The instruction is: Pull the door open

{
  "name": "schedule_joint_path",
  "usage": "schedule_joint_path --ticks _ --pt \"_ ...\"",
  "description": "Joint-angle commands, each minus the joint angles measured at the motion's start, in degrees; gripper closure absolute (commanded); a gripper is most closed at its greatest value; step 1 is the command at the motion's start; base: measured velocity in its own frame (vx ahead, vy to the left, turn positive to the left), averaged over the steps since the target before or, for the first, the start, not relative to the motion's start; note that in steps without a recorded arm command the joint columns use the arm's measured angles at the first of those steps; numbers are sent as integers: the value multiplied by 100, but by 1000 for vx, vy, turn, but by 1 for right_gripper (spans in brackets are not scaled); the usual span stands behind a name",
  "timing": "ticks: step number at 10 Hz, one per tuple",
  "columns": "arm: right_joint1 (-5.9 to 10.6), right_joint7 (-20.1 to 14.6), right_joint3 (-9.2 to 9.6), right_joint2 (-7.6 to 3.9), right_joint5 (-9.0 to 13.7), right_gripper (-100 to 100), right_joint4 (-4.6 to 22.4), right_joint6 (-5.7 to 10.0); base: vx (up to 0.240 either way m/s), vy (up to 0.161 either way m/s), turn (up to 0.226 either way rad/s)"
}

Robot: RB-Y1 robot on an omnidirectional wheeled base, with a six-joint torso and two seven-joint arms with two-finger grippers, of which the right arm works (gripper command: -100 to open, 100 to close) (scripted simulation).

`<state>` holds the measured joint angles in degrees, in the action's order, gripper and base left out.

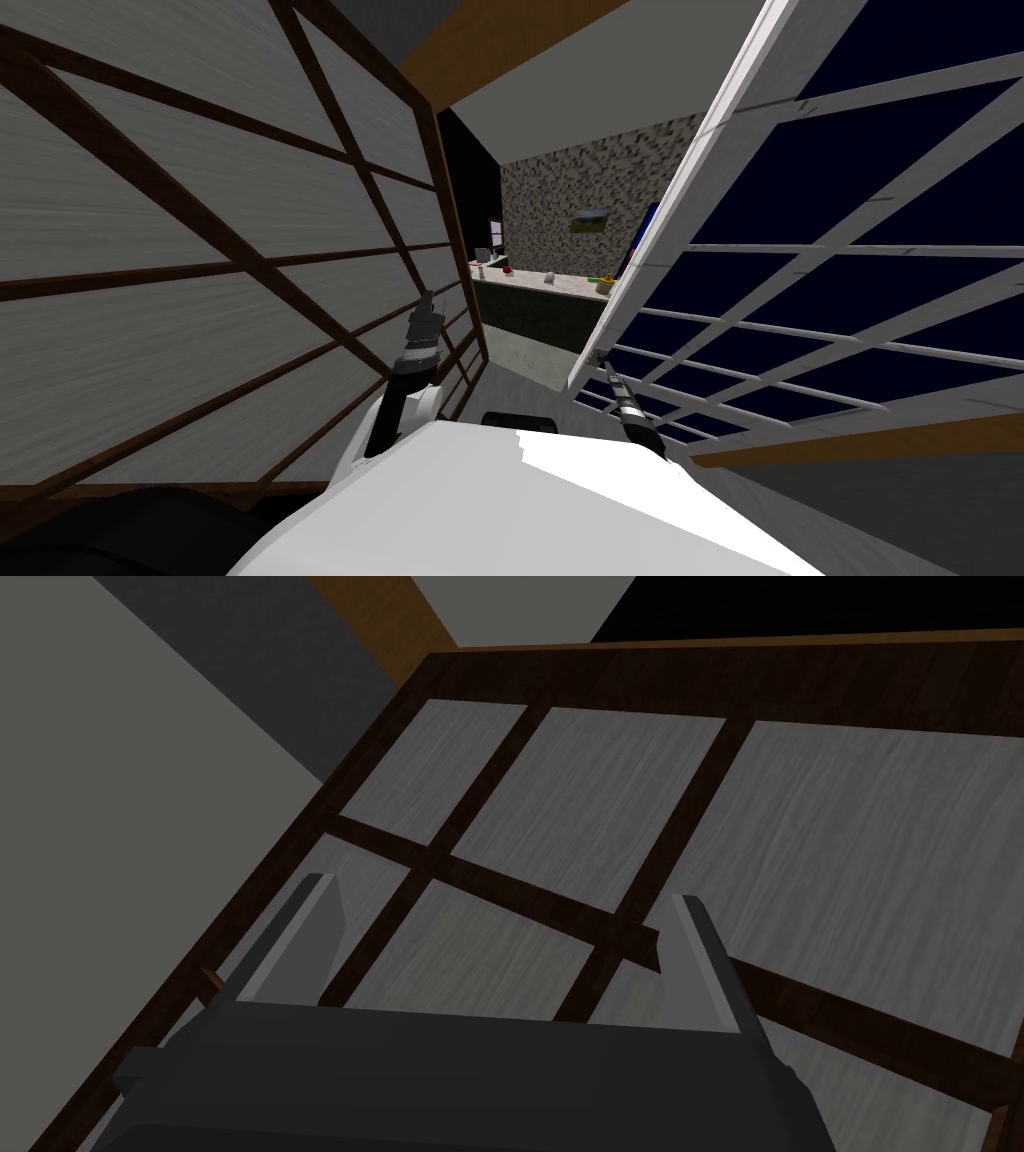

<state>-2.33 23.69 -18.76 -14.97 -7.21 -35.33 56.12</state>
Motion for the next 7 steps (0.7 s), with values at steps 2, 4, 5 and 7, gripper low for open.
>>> schedule_joint_path --ticks 2,4,5,7 --pt "-12 396 -59 -9 -72 -100 30 27 -13 22 -4" --pt "-29 635 -99 -13 -122 -100 35 39 -25 29 -6" --pt "-46 839 -138 -17 -172 -100 40 51 -18 23 -2" --pt "-63 1105 -178 -22 -222 -100 44 63 -15 22 -4"
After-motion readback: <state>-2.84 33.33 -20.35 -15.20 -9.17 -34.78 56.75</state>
